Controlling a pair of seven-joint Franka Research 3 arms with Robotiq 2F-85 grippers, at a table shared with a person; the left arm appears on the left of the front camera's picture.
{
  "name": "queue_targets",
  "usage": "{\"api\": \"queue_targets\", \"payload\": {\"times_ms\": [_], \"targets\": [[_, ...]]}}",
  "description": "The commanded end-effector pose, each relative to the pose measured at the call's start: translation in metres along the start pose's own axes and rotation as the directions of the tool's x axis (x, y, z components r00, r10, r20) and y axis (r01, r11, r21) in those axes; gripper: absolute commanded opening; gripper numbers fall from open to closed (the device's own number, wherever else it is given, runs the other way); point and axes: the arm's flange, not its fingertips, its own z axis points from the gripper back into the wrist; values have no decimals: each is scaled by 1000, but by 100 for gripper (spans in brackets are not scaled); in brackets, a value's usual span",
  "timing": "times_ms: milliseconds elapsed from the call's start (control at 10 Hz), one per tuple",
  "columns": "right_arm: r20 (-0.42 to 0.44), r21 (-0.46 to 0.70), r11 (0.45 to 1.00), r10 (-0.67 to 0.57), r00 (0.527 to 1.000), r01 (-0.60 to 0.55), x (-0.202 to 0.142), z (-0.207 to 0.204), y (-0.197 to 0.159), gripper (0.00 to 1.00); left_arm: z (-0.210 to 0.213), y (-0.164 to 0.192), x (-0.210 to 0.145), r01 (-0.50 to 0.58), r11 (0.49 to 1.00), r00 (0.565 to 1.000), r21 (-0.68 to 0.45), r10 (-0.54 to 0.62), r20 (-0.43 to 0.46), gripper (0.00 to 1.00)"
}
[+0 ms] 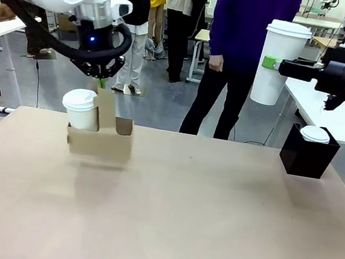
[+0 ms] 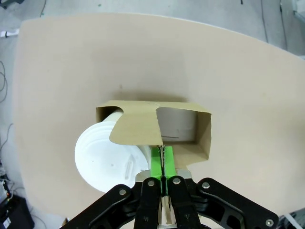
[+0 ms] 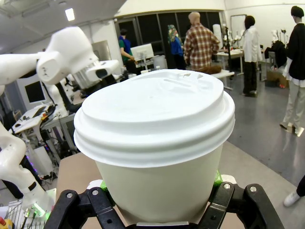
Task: Pour a drink into a cup and package it in a carrier.
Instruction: Position the Cup Carrier in the center of the table.
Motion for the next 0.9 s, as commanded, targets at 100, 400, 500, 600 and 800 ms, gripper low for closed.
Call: {"api": "queue_targets", "payload": {"times_ms": [100,400,500,600,800], "targets": [[3,2,1000,7,1000,-7,4,-1,2,80,27,-53,-46,-27,1000,999,4,27,-24,2],[3,2,1000,7,1000,-7,4,-1,2,80,35,-104,-96,-28,1000,999,5,28,-43,2],[3,2,1000,7,1000,-7,4,-1,2,80,34,-116,-110,-26,1000,999,-14,25,-39,2],[3,2,1000,7,1000,-7,4,-1,2,80,30,-128,-123,-15,1000,999,-22,14,-35,2],[3,2,1000,7,1000,-7,4,-1,2,80,19,-148,-144,-8,999,999,-34,6,-47,2]]}}
